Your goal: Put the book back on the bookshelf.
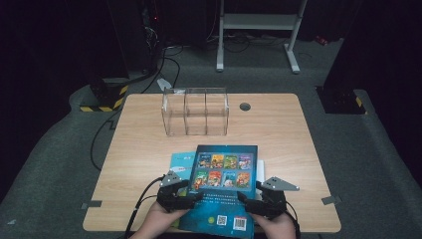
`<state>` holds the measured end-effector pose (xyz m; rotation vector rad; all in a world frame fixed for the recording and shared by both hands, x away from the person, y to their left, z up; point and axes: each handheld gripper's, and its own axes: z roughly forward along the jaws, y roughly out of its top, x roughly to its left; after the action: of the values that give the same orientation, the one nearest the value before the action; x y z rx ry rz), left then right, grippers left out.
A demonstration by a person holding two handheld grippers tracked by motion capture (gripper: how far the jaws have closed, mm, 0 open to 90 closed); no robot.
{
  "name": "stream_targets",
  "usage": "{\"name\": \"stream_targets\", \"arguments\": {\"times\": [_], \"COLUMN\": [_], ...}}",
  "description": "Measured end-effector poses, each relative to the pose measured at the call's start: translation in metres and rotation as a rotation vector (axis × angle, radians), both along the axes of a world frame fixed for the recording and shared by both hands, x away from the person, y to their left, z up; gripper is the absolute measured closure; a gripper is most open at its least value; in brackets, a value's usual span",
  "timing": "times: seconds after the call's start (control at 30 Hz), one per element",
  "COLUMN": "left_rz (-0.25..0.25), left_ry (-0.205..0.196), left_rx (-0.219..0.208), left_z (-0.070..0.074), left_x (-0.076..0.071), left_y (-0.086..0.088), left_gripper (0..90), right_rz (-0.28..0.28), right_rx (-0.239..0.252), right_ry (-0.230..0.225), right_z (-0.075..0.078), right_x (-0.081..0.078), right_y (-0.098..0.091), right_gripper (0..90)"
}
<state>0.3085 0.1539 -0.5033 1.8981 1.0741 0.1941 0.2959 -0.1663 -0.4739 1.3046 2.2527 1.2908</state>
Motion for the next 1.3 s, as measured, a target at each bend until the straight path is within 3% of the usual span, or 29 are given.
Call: {"name": "stream_targets", "arguments": {"times": [0.2, 0.33, 0.53, 0.63, 0.67, 0.93, 1.03, 1.13, 1.3], "left_rz": [0.015, 0.021, 0.034, 0.035, 0.032, 0.02, 0.022, 0.021, 0.025], "left_ry": [0.001, -0.029, -0.044, -0.027, -0.004, -0.012, -0.015, -0.017, -0.018], "left_rx": [-0.001, 0.015, 0.019, 0.002, -0.017, -0.019, -0.02, -0.015, -0.018], "left_z": [0.0, 0.002, 0.001, 0.0, -0.001, -0.003, -0.003, -0.003, -0.003], "left_x": [0.002, 0.011, 0.022, 0.022, 0.022, 0.017, 0.017, 0.017, 0.016], "left_y": [-0.004, -0.008, -0.008, -0.006, -0.003, 0.001, 0.001, 0.001, 0.001], "left_gripper": [18.0, 17.4, 19.3, 19.7, 19.7, 19.2, 19.2, 18.3, 18.0], "right_rz": [-0.016, -0.032, -0.043, -0.029, -0.022, -0.009, 0.004, -0.014, -0.037], "right_rx": [-0.007, -0.038, -0.045, -0.044, -0.048, 0.031, 0.017, -0.007, -0.007], "right_ry": [0.02, 0.002, 0.042, 0.034, 0.033, 0.088, 0.083, 0.075, 0.054], "right_z": [0.003, 0.008, 0.008, 0.007, 0.007, 0.003, 0.005, 0.006, 0.005], "right_x": [0.008, 0.025, 0.048, 0.043, 0.04, 0.026, 0.026, 0.025, 0.021], "right_y": [0.004, 0.008, 0.006, 0.004, 0.003, -0.008, -0.003, 0.002, 0.003], "right_gripper": [24.7, 25.0, 23.8, 22.1, 21.5, 23.7, 28.0, 27.4, 30.1]}}
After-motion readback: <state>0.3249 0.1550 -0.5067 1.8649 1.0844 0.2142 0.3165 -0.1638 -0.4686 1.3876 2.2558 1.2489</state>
